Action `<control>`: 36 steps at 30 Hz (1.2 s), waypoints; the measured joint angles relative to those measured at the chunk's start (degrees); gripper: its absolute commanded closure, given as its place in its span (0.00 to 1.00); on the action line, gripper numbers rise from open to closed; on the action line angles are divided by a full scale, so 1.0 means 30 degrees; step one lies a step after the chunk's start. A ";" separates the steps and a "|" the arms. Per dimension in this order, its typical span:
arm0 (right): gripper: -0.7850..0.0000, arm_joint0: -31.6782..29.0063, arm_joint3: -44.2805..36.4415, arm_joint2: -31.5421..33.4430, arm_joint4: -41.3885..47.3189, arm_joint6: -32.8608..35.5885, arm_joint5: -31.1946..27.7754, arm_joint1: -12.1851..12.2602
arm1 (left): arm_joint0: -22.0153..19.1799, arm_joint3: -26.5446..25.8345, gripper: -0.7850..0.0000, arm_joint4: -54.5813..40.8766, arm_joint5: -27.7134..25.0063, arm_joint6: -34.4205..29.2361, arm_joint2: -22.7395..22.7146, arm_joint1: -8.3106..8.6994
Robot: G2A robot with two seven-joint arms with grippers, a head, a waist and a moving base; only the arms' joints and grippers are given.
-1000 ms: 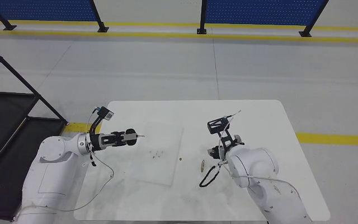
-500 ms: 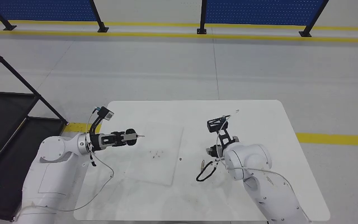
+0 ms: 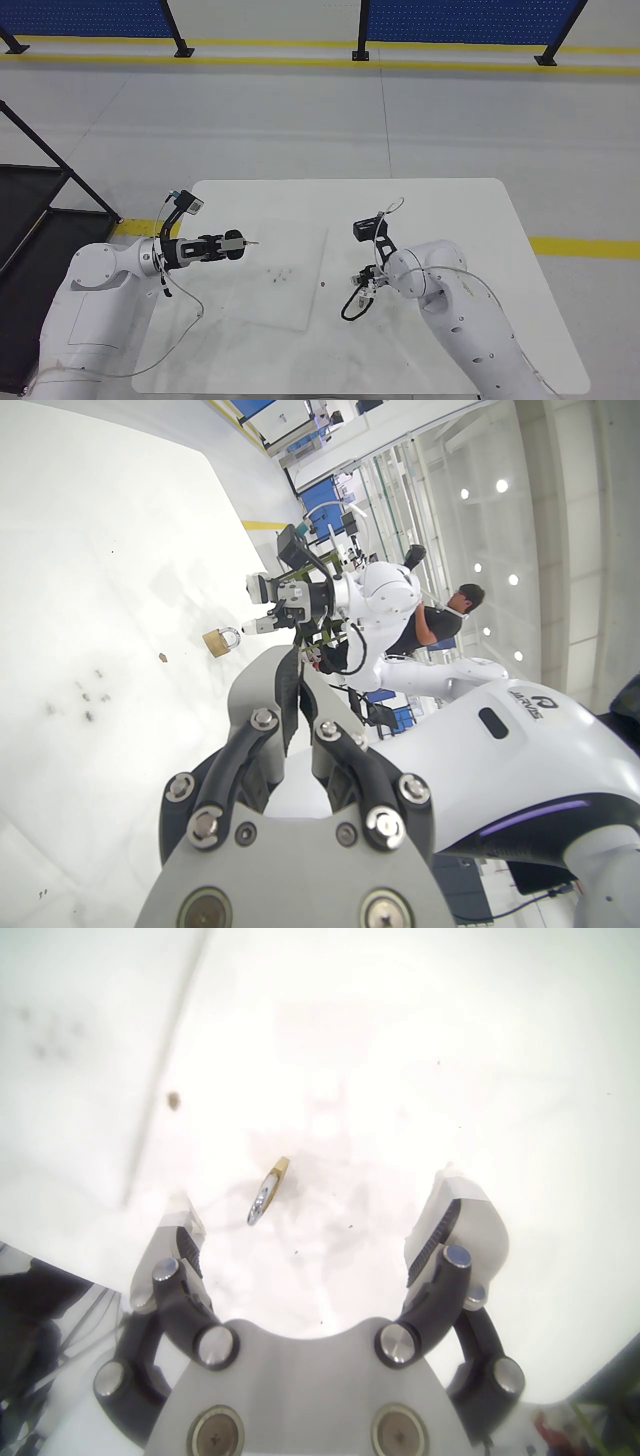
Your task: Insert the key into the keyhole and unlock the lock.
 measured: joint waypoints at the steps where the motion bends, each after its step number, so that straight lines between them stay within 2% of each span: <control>1: 0.00 0.0095 0.0338 -0.0105 -0.0044 0.0000 0.0001 -0.0084 | 0.0000 0.0000 1.00 0.0000 0.0000 0.0000 0.0000 0.0000; 7: 0.00 0.0353 0.1740 -0.0268 -0.0593 -0.0001 0.0004 -0.0662 | 0.0000 0.0000 1.00 0.0000 0.0000 0.0000 0.0000 0.0000; 21: 0.00 -0.1114 0.1674 -0.0254 -0.2367 -0.0001 0.0000 -0.1621 | 0.0000 0.0000 1.00 0.0000 0.0000 0.0000 0.0000 0.0000; 22: 0.13 -0.1164 0.1683 -0.0292 -0.2443 -0.0001 0.0000 -0.1676 | 0.0000 0.0000 1.00 0.0000 0.0000 0.0000 0.0000 0.0000; 26: 0.34 -0.1234 0.1926 -0.0450 -0.2626 -0.0001 -0.0001 -0.1914 | 0.0000 0.0000 1.00 0.0000 0.0000 0.0000 0.0000 0.0000; 28: 0.50 -0.1187 0.2152 -0.0526 -0.2679 -0.0001 -0.0001 -0.2030 | 0.0000 0.0000 1.00 0.0000 0.0000 0.0000 0.0000 0.0000; 36: 0.55 -0.0953 0.2791 -0.0603 -0.2712 -0.0001 -0.0002 -0.2366 | 0.0000 0.0000 1.00 0.0000 0.0000 0.0000 0.0000 0.0000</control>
